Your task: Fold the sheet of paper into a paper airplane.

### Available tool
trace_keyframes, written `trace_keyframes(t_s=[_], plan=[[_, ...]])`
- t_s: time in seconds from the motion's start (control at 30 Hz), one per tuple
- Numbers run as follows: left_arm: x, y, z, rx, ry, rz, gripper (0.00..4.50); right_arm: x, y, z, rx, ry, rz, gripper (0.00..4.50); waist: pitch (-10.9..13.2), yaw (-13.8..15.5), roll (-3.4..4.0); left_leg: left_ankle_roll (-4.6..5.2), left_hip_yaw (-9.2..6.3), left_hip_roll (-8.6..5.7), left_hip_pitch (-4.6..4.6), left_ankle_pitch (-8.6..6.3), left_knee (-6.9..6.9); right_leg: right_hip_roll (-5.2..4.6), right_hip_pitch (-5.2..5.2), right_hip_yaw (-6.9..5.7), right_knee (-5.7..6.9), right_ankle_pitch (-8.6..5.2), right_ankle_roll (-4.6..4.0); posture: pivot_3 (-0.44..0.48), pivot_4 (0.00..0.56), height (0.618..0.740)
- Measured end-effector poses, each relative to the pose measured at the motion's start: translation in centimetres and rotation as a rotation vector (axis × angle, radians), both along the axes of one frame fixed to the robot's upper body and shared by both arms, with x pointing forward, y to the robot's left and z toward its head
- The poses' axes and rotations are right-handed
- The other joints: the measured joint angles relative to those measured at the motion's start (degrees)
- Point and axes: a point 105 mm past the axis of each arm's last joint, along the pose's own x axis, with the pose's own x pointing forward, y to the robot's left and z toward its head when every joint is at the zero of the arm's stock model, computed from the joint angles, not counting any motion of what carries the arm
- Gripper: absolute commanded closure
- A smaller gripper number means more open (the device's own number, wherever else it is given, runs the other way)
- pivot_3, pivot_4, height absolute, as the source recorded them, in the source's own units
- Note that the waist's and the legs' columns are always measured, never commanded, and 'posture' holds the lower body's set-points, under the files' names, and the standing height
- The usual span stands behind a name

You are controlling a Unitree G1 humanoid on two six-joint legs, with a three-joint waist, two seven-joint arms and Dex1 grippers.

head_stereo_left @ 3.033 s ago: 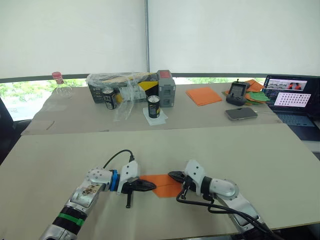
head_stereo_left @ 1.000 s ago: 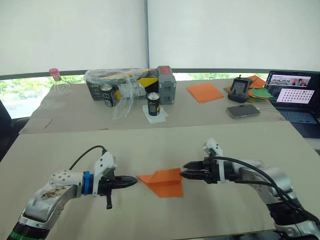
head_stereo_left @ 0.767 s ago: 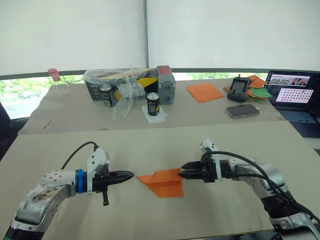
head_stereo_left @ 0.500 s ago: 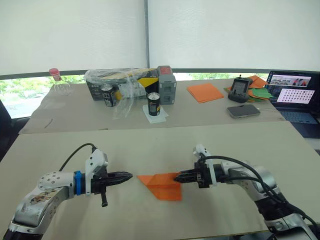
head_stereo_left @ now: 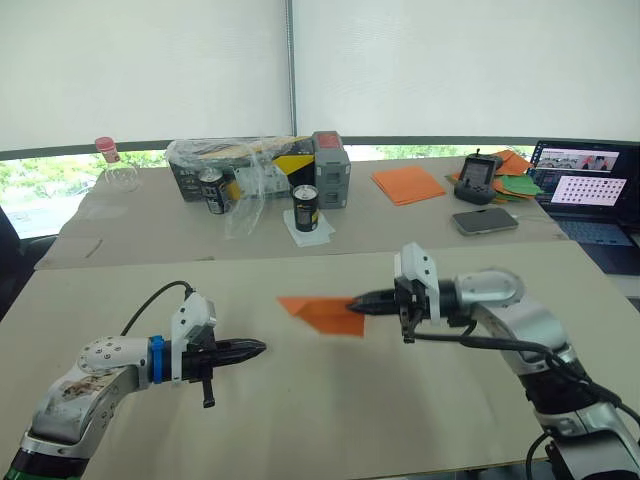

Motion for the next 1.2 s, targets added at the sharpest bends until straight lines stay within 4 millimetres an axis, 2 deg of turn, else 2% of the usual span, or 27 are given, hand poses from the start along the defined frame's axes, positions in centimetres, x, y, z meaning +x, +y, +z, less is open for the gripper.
trace_keyframes(t_s=[0.07, 0.17, 0.23, 0.3, 0.4, 0.47, 0.7, 0.83, 0.9, 1.07, 1.2], plan=[[0.2, -0.1, 0.2, -0.001, -0.008, -0.006, 4.5, 0.2, 0.5, 0.4, -0.027, -0.178, 0.032, 4.46, 0.0, 0.0, 0.0, -0.01, 0.01, -0.01, 0.0, 0.01, 0.01, 0.0, 0.0, 0.0, 0.02, 0.0, 0.0, 0.0, 0.15, 0.74], [0.2, -0.1, 0.3, -0.002, -0.008, -0.008, 4.5, 0.6, 0.8, -0.2, -0.08, -0.406, 0.051, 4.46, 0.0, -0.01, 0.0, -0.03, 0.02, -0.05, 0.01, 0.02, 0.03, -0.01, -0.01, 0.02, 0.06, 0.0, 0.0, 0.0, 0.15, 0.74], [0.3, 0.0, 0.2, -0.002, -0.005, -0.005, 4.5, 0.4, 0.7, -1.7, -0.134, -0.538, 0.067, 4.46, 0.0, 0.15, 0.0, -0.07, 0.02, -0.06, 0.03, 0.04, 0.03, 0.0, -0.01, -0.01, 0.09, 0.0, 0.0, 0.0, 0.15, 0.74], [0.3, 0.0, 0.1, -0.002, -0.001, -0.004, 4.5, -0.6, 1.0, -4.4, -0.191, -0.636, 0.116, 4.46, 0.0, 0.16, 0.0, -0.2, 0.03, -0.1, 0.0, 0.12, 0.03, 0.01, -0.04, -0.01, 0.11, 0.0, 0.0, 0.0, 0.15, 0.74], [0.3, -0.1, 0.2, -0.002, -0.004, -0.009, 4.5, -1.8, 0.9, -7.1, -0.228, -0.68, 0.162, 4.46, 0.0, 0.05, 0.0, -0.38, 0.08, -0.09, 0.02, 0.23, 0.06, 0.04, -0.03, 0.06, 0.15, 0.0, 0.0, 0.0, 0.15, 0.74], [0.4, -0.1, 0.2, -0.002, -0.003, -0.01, 4.5, -2.5, 0.6, -8.2, -0.227, -0.692, 0.174, 4.46, 0.0, 0.02, 0.0, -0.34, 0.09, -0.09, 0.06, 0.21, 0.06, 0.06, 0.0, 0.11, 0.17, 0.0, 0.0, 0.0, 0.15, 0.74], [0.5, -0.4, 0.3, -0.004, 0.0, -0.027, 4.5, -3.4, -0.7, -9.8, -0.229, -0.705, 0.185, 4.46, 0.0, -0.03, -0.01, -0.13, 0.1, -0.03, 0.19, 0.09, 0.06, 0.2, 0.08, 0.21, 0.2, 0.0, -0.01, 0.0, 0.15, 0.74], [0.5, -0.6, 0.1, -0.004, 0.008, -0.04, 4.5, -3.4, -1.4, -10.0, -0.24, -0.697, 0.183, 3.36, 0.0, -0.05, -0.01, -0.12, 0.13, -0.02, 0.19, 0.08, 0.06, 0.21, 0.08, 0.26, 0.19, 0.0, -0.01, 0.0, 0.15, 0.74], [0.5, -0.6, 0.0, -0.004, 0.013, -0.042, 4.5, -3.4, -1.8, -9.8, -0.237, -0.692, 0.179, 2.56, 0.0, -0.05, -0.01, -0.11, 0.13, -0.01, 0.2, 0.08, 0.06, 0.21, 0.09, 0.27, 0.19, 0.0, -0.01, 0.0, 0.15, 0.74], [0.5, -0.6, 0.0, -0.004, 0.015, -0.044, 4.5, -4.1, -2.9, -8.2, -0.229, -0.66, 0.193, 0.93, 0.0, 0.1, -0.01, -0.06, 0.12, 0.0, 0.2, 0.05, 0.08, 0.2, 0.14, 0.27, 0.17, 0.0, -0.01, 0.0, 0.15, 0.74], [0.5, -0.6, -0.1, -0.005, 0.021, -0.043, 4.5, -4.9, -3.7, -7.3, -0.198, -0.557, 0.165, 0.93, 0.01, 0.06, -0.01, -0.03, 0.13, 0.01, 0.2, 0.04, 0.11, 0.17, 0.15, 0.29, 0.17, 0.0, -0.01, 0.0, 0.15, 0.74]])
